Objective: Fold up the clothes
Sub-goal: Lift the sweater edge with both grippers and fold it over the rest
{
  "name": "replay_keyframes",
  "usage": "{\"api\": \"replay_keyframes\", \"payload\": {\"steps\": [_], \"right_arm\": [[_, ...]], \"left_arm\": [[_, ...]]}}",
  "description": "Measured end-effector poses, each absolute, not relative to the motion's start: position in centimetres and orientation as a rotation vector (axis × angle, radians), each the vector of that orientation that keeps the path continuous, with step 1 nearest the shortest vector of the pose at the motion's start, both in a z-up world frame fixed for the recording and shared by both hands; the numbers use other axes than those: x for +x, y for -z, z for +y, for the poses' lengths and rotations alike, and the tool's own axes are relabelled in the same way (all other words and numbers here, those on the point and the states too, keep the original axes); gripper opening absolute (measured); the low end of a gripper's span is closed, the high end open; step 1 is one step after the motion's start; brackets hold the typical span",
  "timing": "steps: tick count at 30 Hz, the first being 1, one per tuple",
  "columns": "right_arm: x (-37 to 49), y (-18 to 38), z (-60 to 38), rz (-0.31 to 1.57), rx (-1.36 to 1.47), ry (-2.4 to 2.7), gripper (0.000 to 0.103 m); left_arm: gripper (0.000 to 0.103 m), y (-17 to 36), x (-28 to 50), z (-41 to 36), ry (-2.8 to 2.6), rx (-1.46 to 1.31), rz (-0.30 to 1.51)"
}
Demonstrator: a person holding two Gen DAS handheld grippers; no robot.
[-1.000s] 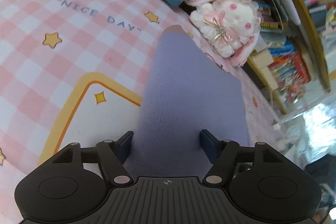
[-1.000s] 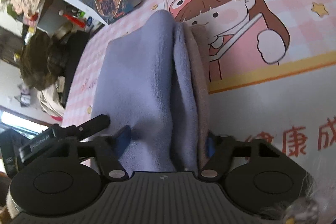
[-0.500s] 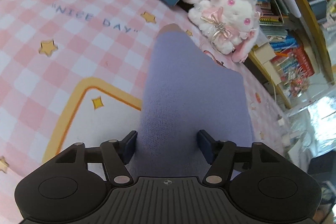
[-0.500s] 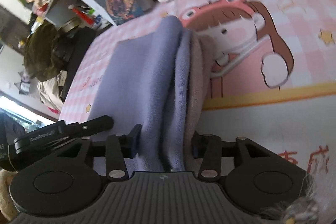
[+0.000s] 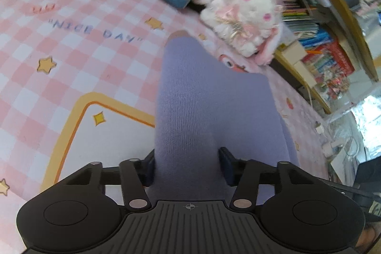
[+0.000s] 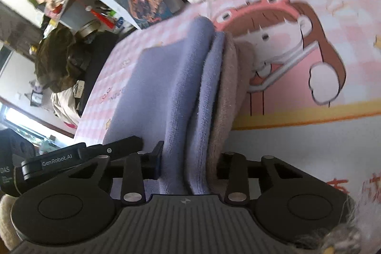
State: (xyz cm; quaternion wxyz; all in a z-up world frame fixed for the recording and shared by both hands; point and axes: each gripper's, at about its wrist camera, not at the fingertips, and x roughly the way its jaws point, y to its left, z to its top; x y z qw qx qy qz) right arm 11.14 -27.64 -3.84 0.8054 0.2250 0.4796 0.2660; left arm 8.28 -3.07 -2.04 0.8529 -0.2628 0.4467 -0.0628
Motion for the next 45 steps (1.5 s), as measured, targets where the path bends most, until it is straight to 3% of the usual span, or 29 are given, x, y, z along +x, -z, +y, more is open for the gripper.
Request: {"api": "replay_keyframes", "payload": {"steps": [15, 24, 45], "right_arm": [[7.4, 0.2, -30.6, 0.855, 0.407, -0.565, 0.033], [6.4, 0.1, -31.1, 0.851, 0.422, -0.517, 0.033], [4.1, -1.3, -22.2, 0.817, 0.45, -0.325, 0.033]], "left_arm": [[0.048, -1.7, 6.4, -6.4, 0.227, -0.48, 0.828], [0.048, -1.3, 6.6, -6.8, 0.277, -0.463, 0.84], [0.048, -1.2, 8.9, 2.7, 0.478, -0.444, 0.876]]}}
